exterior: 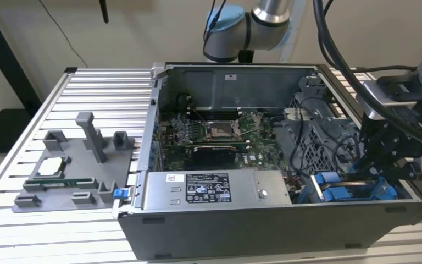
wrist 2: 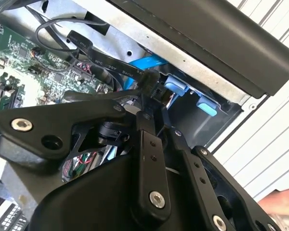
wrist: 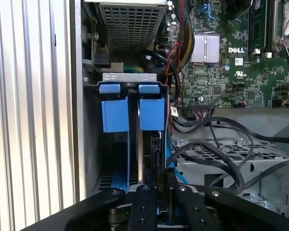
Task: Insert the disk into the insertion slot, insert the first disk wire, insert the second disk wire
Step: 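Insert the first disk wire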
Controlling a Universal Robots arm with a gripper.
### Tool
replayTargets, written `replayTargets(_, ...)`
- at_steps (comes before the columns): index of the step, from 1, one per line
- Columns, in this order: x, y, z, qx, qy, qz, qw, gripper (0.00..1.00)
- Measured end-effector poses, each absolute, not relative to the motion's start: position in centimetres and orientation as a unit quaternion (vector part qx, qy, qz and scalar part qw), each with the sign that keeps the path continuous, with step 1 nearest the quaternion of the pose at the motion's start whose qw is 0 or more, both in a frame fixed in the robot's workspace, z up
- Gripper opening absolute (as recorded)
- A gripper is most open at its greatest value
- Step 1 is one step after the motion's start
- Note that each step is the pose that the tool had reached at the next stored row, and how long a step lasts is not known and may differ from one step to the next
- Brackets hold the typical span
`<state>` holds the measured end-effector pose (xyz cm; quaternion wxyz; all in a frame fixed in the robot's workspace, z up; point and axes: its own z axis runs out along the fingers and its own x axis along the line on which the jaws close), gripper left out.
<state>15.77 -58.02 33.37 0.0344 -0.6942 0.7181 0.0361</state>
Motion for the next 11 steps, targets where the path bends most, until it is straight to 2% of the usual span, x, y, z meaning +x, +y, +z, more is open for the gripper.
replayTargets(11, 15.77, -57.92, 33.62, -0.693, 0.719, 0.036, 0.034, 0.00)
